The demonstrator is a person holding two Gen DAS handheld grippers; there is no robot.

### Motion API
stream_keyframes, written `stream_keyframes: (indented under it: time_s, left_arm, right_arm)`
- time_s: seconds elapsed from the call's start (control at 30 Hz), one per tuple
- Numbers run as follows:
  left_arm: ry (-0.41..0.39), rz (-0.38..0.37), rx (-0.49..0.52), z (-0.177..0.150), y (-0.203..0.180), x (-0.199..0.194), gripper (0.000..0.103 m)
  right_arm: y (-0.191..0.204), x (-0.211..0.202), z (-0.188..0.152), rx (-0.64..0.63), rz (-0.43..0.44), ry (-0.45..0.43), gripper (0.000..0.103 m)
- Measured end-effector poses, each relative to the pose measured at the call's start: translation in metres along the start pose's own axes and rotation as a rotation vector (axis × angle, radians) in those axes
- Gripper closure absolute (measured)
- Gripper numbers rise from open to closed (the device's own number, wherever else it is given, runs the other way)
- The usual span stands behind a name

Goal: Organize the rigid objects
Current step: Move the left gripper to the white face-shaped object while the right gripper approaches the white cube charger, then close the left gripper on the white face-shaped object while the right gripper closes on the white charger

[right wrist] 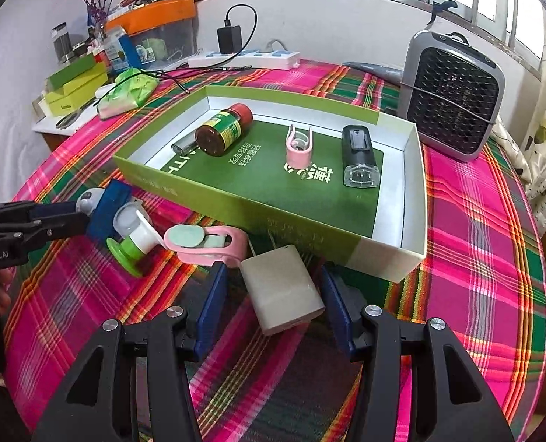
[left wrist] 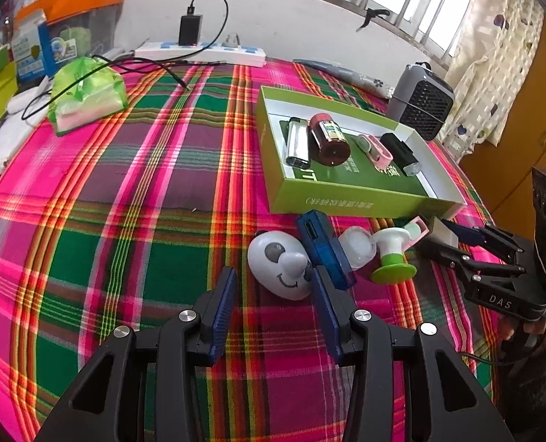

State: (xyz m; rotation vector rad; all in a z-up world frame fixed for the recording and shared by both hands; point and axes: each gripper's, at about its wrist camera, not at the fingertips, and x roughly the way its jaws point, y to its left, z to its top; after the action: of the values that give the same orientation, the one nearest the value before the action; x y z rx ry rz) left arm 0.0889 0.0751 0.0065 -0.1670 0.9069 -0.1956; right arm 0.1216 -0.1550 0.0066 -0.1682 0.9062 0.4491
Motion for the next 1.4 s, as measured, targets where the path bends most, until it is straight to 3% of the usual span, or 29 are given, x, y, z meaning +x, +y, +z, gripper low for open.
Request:
stream_keyframes:
  time_s: [0.33, 0.43, 0.67, 0.9, 1.4]
  left_arm:
    - [-0.003, 0.016, -0.010, 0.0066, -0.0014, 0.0054, 0.062]
    - [-0.005, 0.005, -0.024, 0.0067, 0.0004, 0.0054, 0.062]
    - [-0.011, 0.009, -0.036, 0.0056, 0.0008, 0.0046, 0.062]
    - [-0.017, 0.009, -0.048, 0.0040, 0.0038, 0.0024, 0.070]
    - [-0.031, 0.023, -0.041, 0.0036, 0.0034, -0.0010, 0.072]
  right_arm:
    - [-0.0007, -0.0017, -0.0016, 0.009, 0.003, -0.013, 0.051]
    - [-0.0019, -0.0027, -0.0019, 0.019, -0.002, -0.016, 0.058]
    - [-0.0020, -0.0050, -0.0030, 0.026, 0.016, -0.019, 0.062]
    - [0.0009, -0.0071, -0.0051, 0.022, 0.020, -0.025, 0.068]
    - [0.0030, -0.0084, -0.0080, 0.026, 0.003, -0.025, 0.068]
